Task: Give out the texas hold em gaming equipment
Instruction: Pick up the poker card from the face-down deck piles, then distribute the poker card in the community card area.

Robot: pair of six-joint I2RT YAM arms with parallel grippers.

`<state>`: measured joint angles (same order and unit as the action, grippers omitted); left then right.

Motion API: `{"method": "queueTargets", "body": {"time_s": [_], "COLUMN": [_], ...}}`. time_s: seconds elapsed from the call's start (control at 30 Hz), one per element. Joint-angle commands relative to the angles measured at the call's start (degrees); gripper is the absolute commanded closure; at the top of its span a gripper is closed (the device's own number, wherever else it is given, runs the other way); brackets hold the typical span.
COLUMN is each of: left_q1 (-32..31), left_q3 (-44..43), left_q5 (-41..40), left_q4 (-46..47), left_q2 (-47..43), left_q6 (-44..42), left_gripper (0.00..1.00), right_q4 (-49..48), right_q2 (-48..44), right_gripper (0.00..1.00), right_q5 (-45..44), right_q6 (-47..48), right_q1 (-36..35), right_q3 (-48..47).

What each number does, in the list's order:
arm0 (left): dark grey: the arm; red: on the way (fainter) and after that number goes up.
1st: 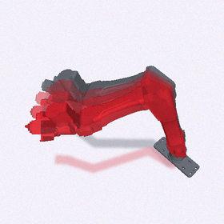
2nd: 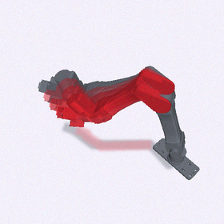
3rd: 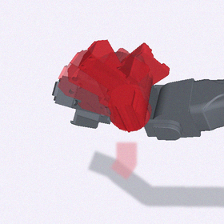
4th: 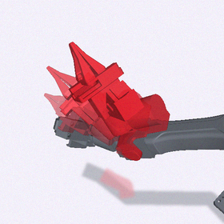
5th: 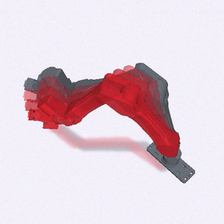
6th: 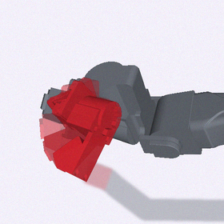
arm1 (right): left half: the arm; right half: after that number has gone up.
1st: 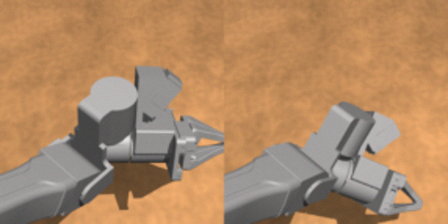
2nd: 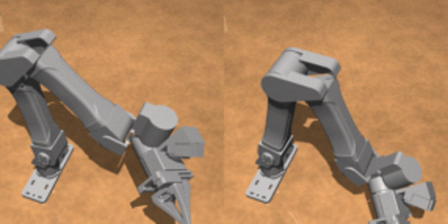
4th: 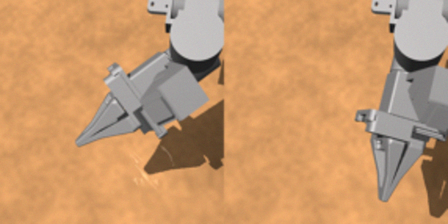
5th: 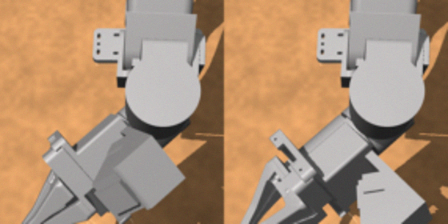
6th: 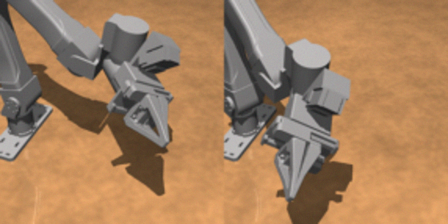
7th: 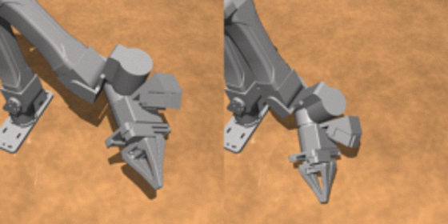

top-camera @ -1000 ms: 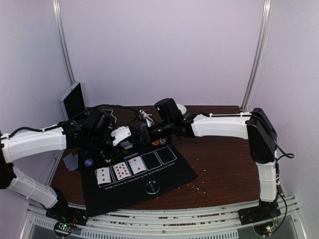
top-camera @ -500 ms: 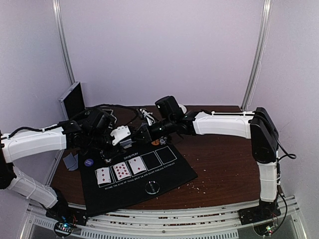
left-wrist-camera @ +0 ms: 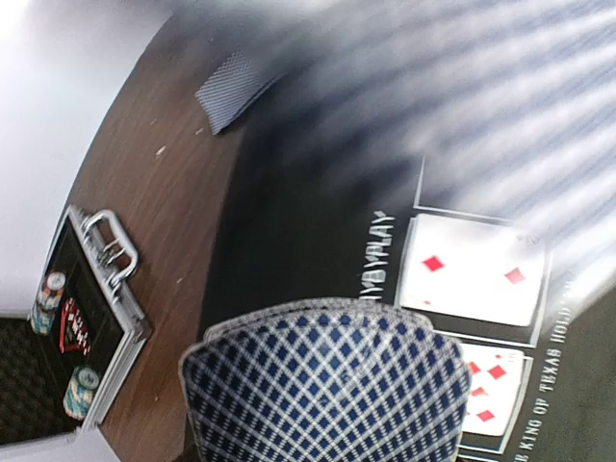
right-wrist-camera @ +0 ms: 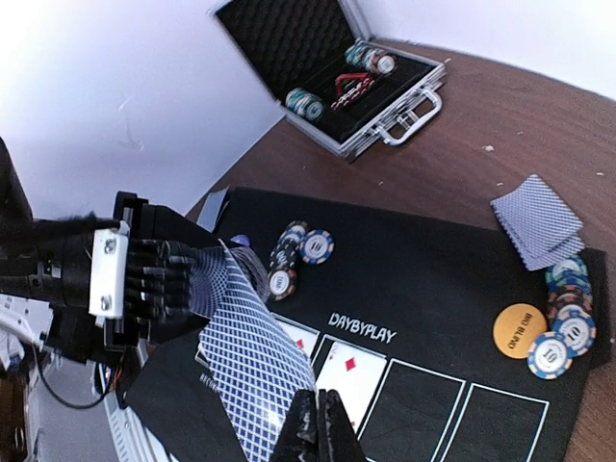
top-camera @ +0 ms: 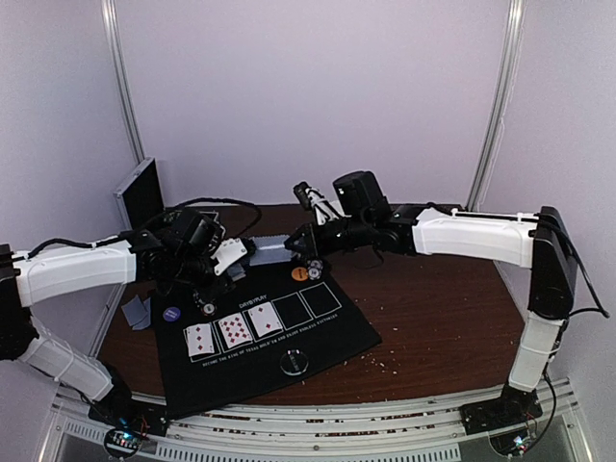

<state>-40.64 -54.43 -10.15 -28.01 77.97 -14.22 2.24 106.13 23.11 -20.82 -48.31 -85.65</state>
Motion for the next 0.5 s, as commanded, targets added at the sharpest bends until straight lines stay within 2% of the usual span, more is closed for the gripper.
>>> {"method": "queueTargets", "body": {"time_s": [0.0,0.13,0.23,0.33,0.47], "left_q1": [4.8,6.5,6.6,6.6,6.7], "left_q3": [-3.4,-3.6,-3.2,-2.6,-2.5], "left_q5": [-2.6,-4.7,-5.1,-4.9,-4.6], "left_q4": [1.9,2.0,2.1,2.1,2.4], "left_q2": [0.6,0.9,0.8,0.2,-0.7], "left_q6": [4.7,5.9,6.1,6.1,6.0], "left_gripper": [0.56,0.56,0.56,0.56,0.56], "right_q4": [-17.1,-40.1,-47.5,-45.0,-32.7], "right_q2": [-7.2,-7.5,-4.3,-1.5,2.3], "right_gripper": [1.0,1.0,1.0,1.0,1.0], "right_q5": [-15.0,-25.6,-35.4,-43.2,-46.9], "right_q6": [-12.0,-29.7,-39.3,-45.2,-51.1], "right_q1": [0.8,-1.5,-4.8,-8.0,-9.6], "right_q3": [14.6,31.6,37.2,36.2,30.8]}}
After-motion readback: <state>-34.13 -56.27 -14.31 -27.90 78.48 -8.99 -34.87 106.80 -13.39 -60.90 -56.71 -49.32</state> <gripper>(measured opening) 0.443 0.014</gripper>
